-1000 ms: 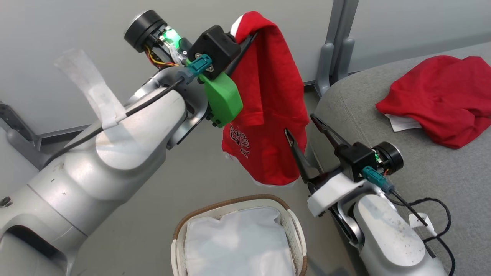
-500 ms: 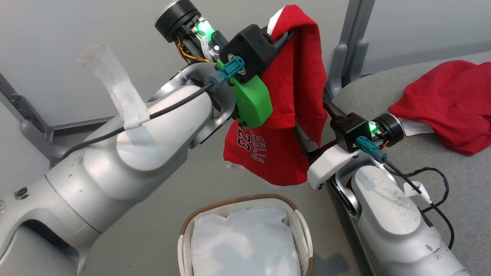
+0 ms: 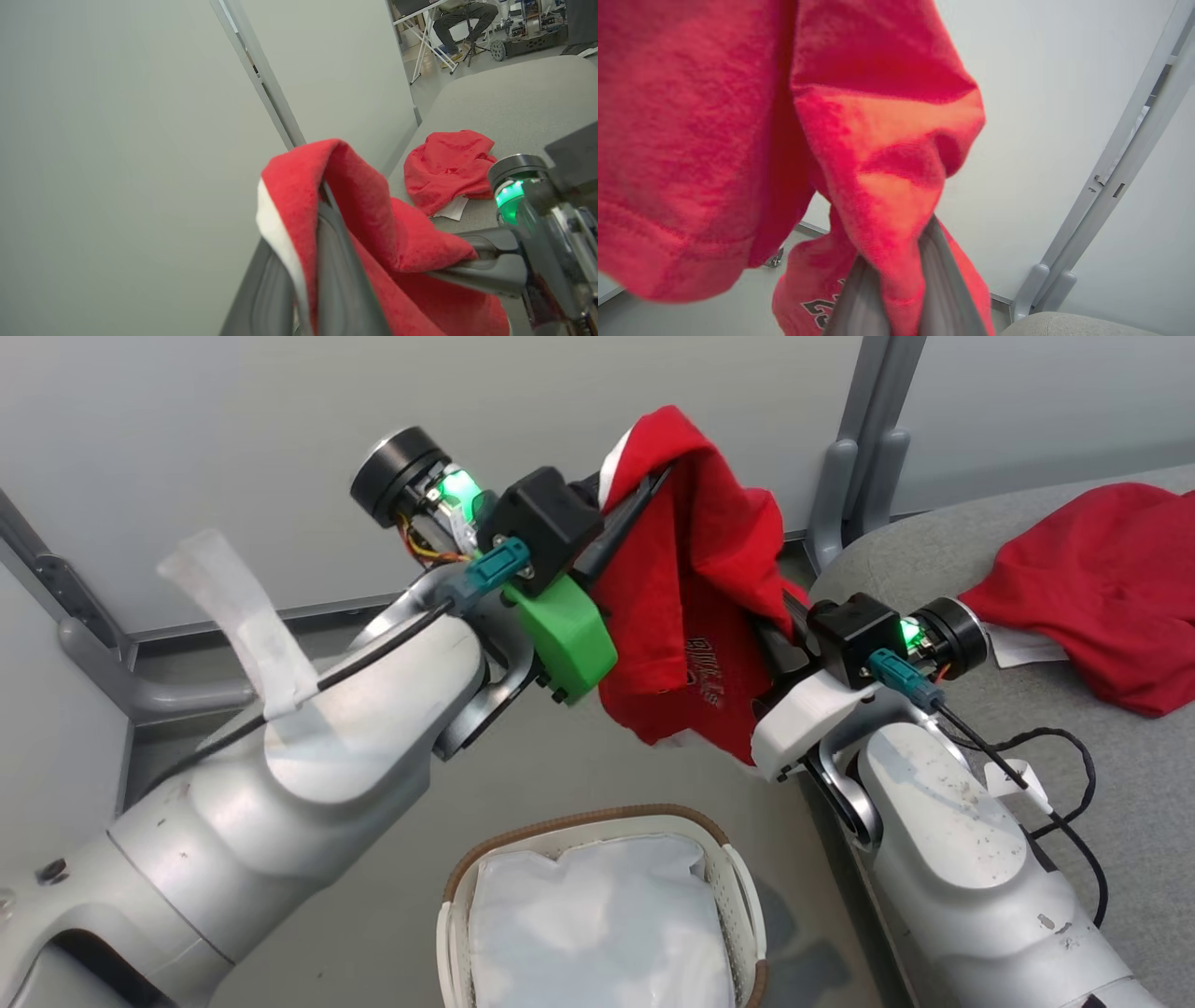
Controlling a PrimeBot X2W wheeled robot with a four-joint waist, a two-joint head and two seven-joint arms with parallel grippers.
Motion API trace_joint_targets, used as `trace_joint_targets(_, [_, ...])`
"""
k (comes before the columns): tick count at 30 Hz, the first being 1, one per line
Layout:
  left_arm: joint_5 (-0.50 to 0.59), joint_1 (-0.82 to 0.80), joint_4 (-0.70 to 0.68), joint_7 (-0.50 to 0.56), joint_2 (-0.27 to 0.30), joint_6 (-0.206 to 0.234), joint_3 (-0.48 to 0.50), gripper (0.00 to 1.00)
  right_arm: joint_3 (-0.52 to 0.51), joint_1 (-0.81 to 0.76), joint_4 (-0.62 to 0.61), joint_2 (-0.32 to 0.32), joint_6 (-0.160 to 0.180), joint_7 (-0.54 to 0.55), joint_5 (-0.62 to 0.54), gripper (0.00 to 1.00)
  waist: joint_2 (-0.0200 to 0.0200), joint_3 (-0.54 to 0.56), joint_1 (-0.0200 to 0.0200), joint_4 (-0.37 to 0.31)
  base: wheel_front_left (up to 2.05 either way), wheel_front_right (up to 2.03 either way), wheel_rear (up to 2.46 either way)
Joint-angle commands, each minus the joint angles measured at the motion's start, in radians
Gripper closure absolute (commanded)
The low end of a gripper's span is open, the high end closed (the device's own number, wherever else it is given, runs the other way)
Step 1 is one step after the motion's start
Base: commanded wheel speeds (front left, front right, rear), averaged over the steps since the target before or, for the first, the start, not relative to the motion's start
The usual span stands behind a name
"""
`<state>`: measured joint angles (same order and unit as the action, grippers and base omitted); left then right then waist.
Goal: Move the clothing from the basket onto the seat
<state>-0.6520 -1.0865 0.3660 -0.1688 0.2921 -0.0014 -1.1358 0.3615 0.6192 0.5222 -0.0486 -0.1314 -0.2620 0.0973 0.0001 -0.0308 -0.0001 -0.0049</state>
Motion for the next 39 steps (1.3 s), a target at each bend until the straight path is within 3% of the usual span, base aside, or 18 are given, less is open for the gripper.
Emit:
trace_joint_targets(1, [-0.021, 0.039, 0.012, -0.018, 0.007, 0.009, 0.008, 0.0, -0.01, -0.004, -0.006, -0.003, 0.001, -0.005, -0.004, 1.0, -0.0001, -0.001, 0.0001, -0.001, 0.0, 0.0, 0.0])
trace_joint_targets(9, [-0.06, 0.239, 0.034, -0.094, 0.012, 0.058, 0.075, 0.0, -0.073, -0.022, -0.016, -0.003, 0.001, -0.005, 0.008, 1.0, -0.0001, -0.009, 0.0001, -0.008, 0.0, 0.0, 0.0])
trace_joint_targets(15, [-0.013, 0.433, 0.006, -0.097, -0.012, 0.07, 0.177, 0.0, -0.114, -0.039, -0.025, -0.004, 0.001, -0.005, -0.013, 1.0, -0.0001, -0.016, 0.0001, -0.018, 0.0, 0.0, 0.0])
trace_joint_targets(22, [0.049, 0.608, 0.008, -0.097, -0.057, 0.03, 0.303, 0.0, -0.17, -0.068, -0.043, -0.004, 0.001, -0.005, -0.046, 1.0, -0.0001, -0.015, 0.0001, -0.033, 0.0, 0.0, 0.0])
trace_joint_targets(30, [0.137, 0.684, 0.026, -0.097, -0.101, -0.021, 0.392, 0.0, -0.223, -0.095, -0.045, -0.003, 0.001, -0.005, -0.082, 1.0, -0.0001, -0.016, 0.0001, -0.062, 0.0, 0.0, 0.0])
trace_joint_targets(39, [0.208, 0.708, 0.034, -0.097, -0.136, -0.062, 0.444, 0.0, -0.257, -0.066, -0.053, -0.004, 0.001, -0.005, -0.107, 1.0, -0.0001, -0.054, 0.0001, -0.196, 0.0, 0.0, 0.0])
